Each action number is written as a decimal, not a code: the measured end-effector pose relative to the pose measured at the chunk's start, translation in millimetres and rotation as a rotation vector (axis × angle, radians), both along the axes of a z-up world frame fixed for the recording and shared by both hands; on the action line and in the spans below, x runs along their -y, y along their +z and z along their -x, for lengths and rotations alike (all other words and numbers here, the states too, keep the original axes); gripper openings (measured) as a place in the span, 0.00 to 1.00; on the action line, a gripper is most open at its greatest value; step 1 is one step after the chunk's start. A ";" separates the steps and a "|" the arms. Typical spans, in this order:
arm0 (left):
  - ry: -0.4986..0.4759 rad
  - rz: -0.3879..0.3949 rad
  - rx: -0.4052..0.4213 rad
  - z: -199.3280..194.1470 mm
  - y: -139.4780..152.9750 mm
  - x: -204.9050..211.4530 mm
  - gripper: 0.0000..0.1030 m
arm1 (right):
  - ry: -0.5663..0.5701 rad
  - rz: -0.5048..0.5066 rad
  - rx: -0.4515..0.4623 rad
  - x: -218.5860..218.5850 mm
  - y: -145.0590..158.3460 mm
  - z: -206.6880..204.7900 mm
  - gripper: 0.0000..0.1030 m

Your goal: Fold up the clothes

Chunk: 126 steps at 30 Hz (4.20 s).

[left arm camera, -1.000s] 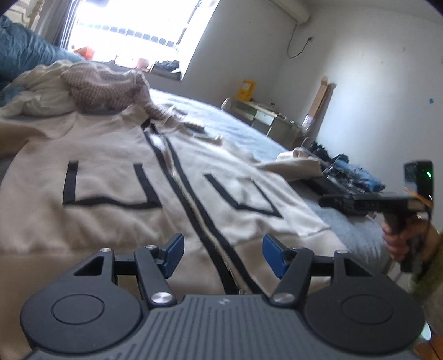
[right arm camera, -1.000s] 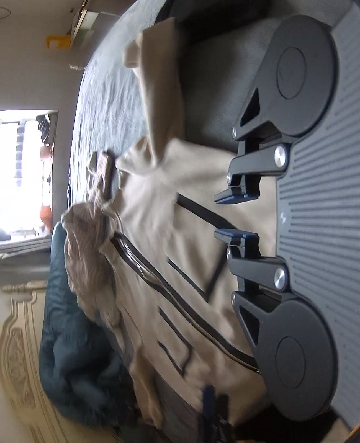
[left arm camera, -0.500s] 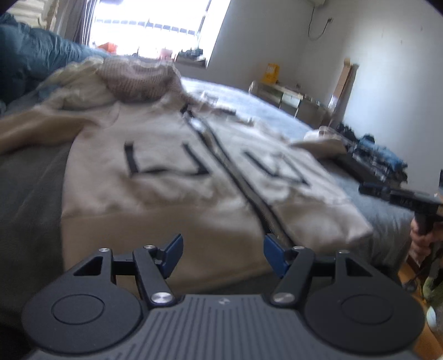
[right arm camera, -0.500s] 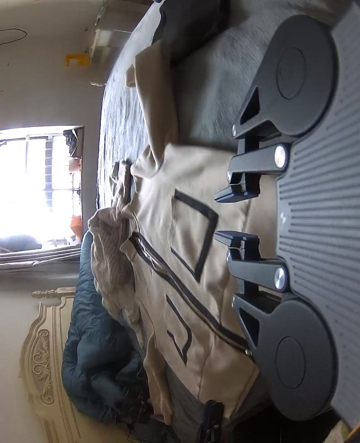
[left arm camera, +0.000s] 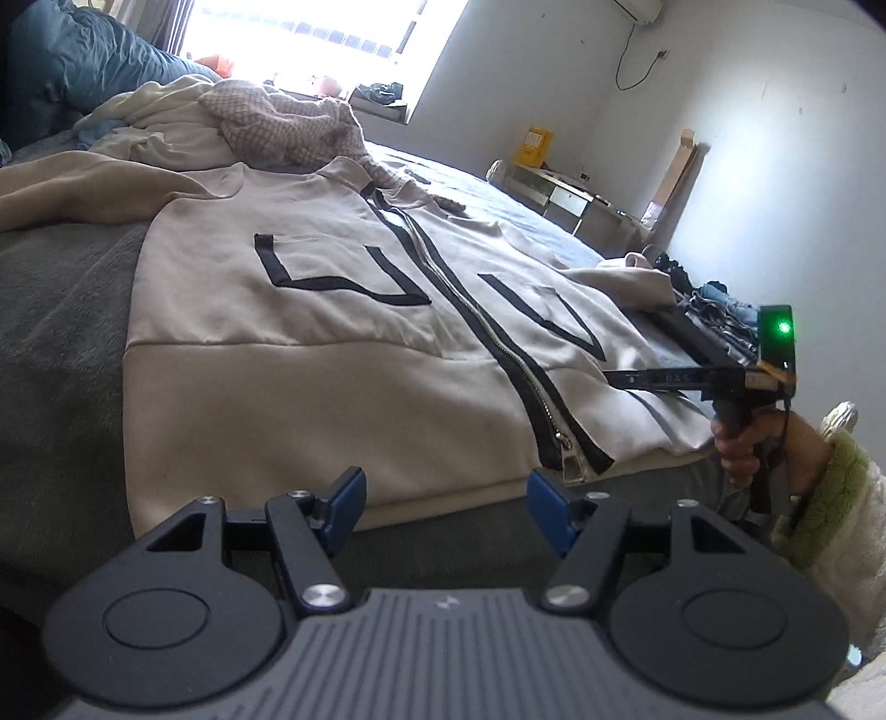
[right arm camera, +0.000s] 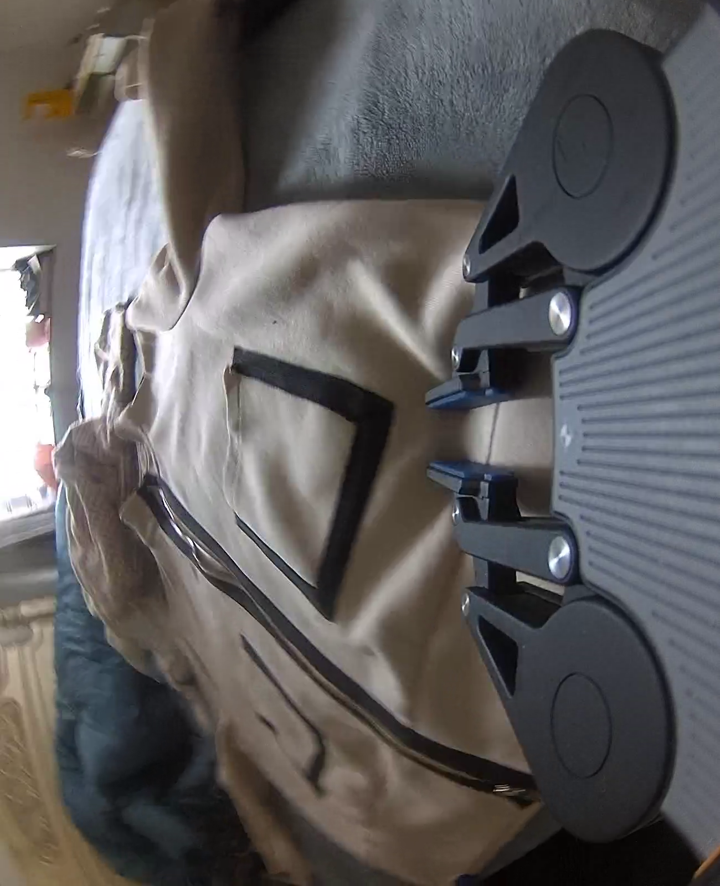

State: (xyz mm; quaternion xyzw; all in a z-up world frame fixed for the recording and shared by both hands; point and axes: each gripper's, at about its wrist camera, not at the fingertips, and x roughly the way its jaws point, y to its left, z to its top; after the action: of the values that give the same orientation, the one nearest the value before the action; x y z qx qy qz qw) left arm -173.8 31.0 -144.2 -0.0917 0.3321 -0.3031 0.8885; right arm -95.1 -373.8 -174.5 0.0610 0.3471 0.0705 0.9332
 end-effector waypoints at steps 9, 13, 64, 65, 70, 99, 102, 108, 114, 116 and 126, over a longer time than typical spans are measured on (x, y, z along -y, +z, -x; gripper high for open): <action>-0.078 0.045 0.056 -10.7 11.1 14.0 0.64 | -0.001 0.082 0.015 -23.8 35.9 16.2 0.20; -0.135 0.075 0.101 -30.8 19.4 41.7 0.64 | 0.066 0.010 0.071 -34.8 56.1 12.6 0.21; -0.225 0.239 -0.017 -183.5 -37.1 191.7 0.67 | -0.129 0.050 0.138 119.7 90.4 -109.7 0.12; -0.225 0.240 -0.017 -183.3 -37.2 191.6 0.67 | -0.086 0.086 0.132 100.6 82.8 -101.3 0.12; -0.225 0.237 -0.015 -182.6 -37.2 192.6 0.67 | 0.144 0.292 0.095 24.9 42.8 -57.5 0.15; -0.241 0.284 -0.014 -185.7 -42.0 189.2 0.69 | 0.354 0.701 0.070 -67.7 44.4 -134.3 0.53; -0.242 0.289 -0.014 -186.4 -42.5 188.7 0.69 | 0.306 0.782 -0.007 -60.5 30.3 -148.7 0.40; -0.241 0.288 -0.013 -187.1 -43.2 188.9 0.69 | 0.033 0.565 0.200 -2.6 106.2 -115.6 0.18; -0.240 0.281 -0.009 -187.5 -43.2 189.7 0.69 | -0.415 0.162 0.493 128.1 176.4 -42.9 0.18; -0.239 0.281 -0.008 -187.1 -43.5 189.4 0.69 | -0.556 0.026 0.568 175.3 184.2 -15.0 0.18; -0.239 0.269 -0.003 -185.3 -43.6 189.9 0.69 | -0.928 -0.544 0.455 337.5 69.8 10.8 0.19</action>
State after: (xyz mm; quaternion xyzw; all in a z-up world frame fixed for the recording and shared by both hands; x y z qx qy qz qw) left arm 11.5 -158.9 -187.8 -0.1701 0.2982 -0.4483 0.8253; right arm -105.9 -711.4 -104.7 0.4276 0.0444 -0.2479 0.8682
